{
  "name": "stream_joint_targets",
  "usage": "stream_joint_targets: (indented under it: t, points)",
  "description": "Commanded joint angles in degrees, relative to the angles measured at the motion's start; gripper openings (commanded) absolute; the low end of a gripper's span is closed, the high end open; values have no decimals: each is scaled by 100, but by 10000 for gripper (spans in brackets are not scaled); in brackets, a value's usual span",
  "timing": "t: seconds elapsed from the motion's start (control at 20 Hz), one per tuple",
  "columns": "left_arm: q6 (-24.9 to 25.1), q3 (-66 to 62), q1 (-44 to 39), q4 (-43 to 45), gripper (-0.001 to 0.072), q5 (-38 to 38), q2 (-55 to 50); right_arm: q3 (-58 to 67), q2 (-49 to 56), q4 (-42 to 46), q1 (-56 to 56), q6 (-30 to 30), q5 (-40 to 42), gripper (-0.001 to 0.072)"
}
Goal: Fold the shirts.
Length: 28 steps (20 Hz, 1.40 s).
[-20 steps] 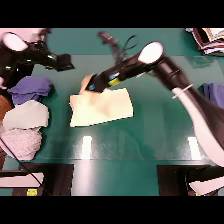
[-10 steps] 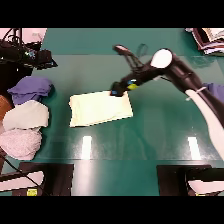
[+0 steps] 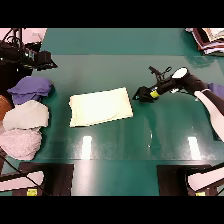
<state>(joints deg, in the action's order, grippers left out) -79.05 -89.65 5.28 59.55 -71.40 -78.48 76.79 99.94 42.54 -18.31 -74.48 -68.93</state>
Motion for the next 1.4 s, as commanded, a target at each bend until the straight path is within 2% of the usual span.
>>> stream_joint_targets:
  t: [0.0,0.2,0.25,0.3,0.35,0.45,0.5,0.65,0.8,1.1,1.35]
  points:
    - [2,2,4,4,26,7,-4,525,739,-721,-310,13,-105,598]
    - [2,2,4,2,26,-17,-4,1172,1298,-999,-879,13,-501,580]
    - [2,2,4,-7,26,-57,-4,1283,1362,-990,-994,17,-597,515]
    - [2,2,4,-31,26,-98,-4,1364,1394,-979,-1075,52,-623,501]
    - [2,2,0,-55,25,-136,-4,1414,1394,-977,-1130,173,-590,401]
    - [76,2,-118,-31,25,-146,-2,1543,1390,-949,-1117,295,-584,84]
    - [149,2,-236,-33,25,-144,-2,1628,1388,-946,-1067,369,-629,16]
    - [151,2,-767,-33,25,-116,-2,1895,1270,-944,-629,356,-807,15]
    - [149,2,-1268,-33,26,-92,-2,1886,719,-935,256,356,-756,15]
    - [138,2,-1840,-55,26,525,-4,1886,-452,-935,2970,356,-636,15]
    - [101,2,-2238,-85,26,907,-4,1886,-667,-938,5027,334,-393,15]
